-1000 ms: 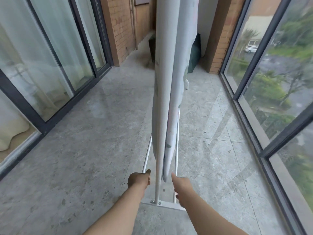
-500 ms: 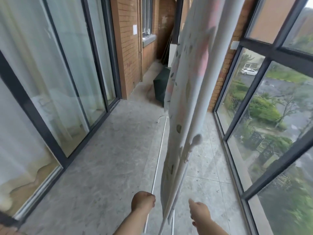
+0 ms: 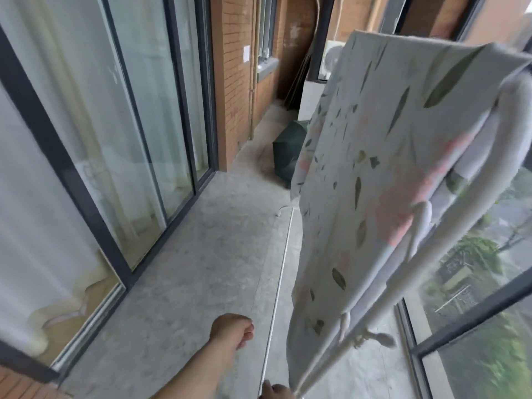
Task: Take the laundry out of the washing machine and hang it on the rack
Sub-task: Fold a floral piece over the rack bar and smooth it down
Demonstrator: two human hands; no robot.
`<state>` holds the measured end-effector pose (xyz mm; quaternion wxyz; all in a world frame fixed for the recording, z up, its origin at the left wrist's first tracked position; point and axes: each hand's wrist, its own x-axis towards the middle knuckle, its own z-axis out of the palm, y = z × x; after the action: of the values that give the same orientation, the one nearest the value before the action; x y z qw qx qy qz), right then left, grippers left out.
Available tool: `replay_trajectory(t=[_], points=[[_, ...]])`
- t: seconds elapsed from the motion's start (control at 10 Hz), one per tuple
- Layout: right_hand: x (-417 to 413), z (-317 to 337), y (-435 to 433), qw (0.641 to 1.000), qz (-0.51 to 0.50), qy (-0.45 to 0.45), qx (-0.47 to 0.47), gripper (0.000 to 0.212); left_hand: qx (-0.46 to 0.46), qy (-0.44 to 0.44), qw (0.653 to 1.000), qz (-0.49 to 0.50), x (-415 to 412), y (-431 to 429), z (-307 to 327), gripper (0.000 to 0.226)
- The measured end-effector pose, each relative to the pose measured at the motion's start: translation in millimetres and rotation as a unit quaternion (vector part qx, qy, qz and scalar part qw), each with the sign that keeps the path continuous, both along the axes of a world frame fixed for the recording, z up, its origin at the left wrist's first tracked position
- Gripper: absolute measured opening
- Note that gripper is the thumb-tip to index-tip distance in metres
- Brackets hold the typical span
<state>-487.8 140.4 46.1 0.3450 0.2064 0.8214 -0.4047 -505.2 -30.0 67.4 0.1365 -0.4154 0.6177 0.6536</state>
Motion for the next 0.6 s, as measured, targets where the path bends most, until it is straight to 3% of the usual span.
replay_trajectory(t=[0.1,0.2,0.4,0.6], points=[[-17,-15,-62,0.998,0.004,-0.050,-0.042,0.036,-0.002,0.004,0.999,-0.032,-37,-49,14,0.010],[-32,4,-124,0.982,-0.162,0.005,-0.100,0.029,-0.020,0.024,0.998,-0.046,-73,-106,33,0.006],[-106,41,-210,0.958,-0.252,0.083,-0.105,0.045,-0.007,0.062,0.997,-0.037,-139,-191,66,0.014],[-207,45,-260,0.927,-0.322,0.124,-0.148,0.038,0.044,0.075,0.996,0.003,-221,-239,68,0.013]])
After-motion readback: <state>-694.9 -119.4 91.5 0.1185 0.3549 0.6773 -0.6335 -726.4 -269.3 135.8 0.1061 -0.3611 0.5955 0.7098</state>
